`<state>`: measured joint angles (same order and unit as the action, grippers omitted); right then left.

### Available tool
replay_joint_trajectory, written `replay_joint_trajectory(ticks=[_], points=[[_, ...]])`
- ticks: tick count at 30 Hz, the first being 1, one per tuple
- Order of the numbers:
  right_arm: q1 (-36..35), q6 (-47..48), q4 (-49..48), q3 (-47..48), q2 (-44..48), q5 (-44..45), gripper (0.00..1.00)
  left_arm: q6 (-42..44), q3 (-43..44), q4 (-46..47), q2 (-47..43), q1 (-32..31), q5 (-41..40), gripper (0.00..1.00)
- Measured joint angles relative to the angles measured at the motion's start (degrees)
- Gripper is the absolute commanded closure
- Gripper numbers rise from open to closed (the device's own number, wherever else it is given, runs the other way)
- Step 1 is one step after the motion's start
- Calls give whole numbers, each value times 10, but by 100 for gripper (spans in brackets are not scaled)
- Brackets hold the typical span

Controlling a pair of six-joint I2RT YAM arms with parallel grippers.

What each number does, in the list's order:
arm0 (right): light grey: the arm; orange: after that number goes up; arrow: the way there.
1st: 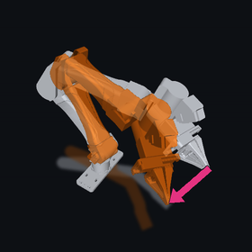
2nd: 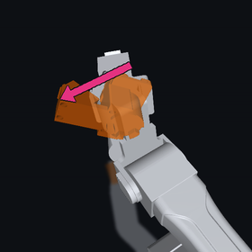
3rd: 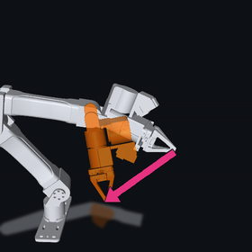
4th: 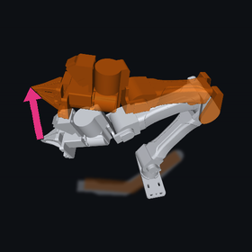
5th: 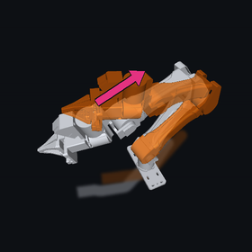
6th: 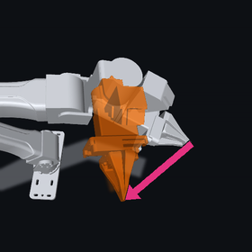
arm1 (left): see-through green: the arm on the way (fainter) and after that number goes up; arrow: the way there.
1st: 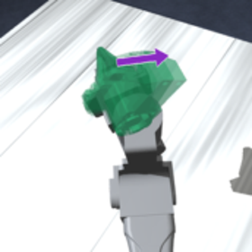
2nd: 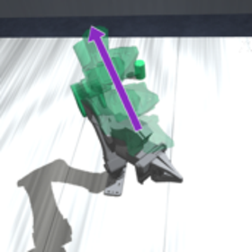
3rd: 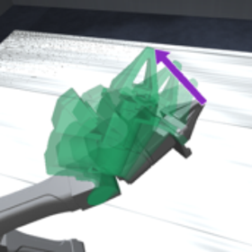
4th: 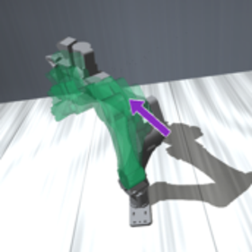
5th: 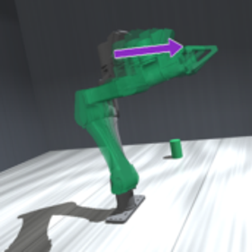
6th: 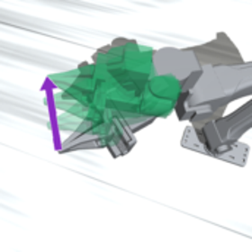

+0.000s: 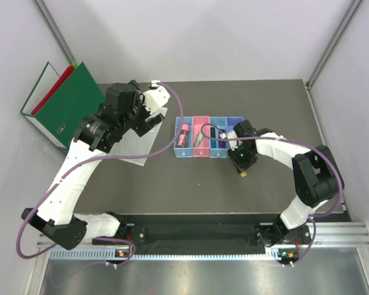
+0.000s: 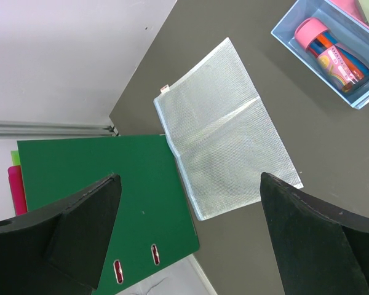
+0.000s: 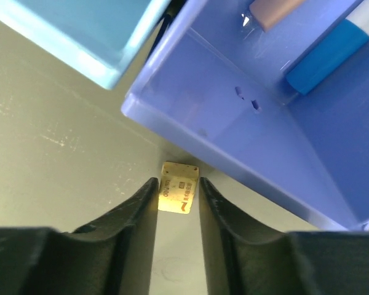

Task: Sort the stationery into containers
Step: Pick up the stationery from the center of the board.

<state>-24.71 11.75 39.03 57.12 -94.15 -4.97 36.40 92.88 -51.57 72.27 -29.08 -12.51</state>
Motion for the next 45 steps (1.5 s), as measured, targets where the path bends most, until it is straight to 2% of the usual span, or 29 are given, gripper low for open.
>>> replay_joint_trajectory(ticks=[5,8,12,15,24,36,45], points=[[-5,-3,0,0,0,7,64,0,0,0,0,0,0,1],[-8,-3,0,0,0,9,72,0,0,0,0,0,0,1],[-13,-4,0,0,0,13,88,0,0,0,0,0,0,1],[-14,-4,2,2,0,18,91,0,0,0,0,0,0,1],[-18,-4,6,3,9,19,92,-2,0,0,0,0,0,1],[-30,33,56,16,121,-10,93,-2,0,-1,0,-1,1,1],[-30,46,72,150,138,-79,93,-8,-6,-10,-5,-2,14,1]])
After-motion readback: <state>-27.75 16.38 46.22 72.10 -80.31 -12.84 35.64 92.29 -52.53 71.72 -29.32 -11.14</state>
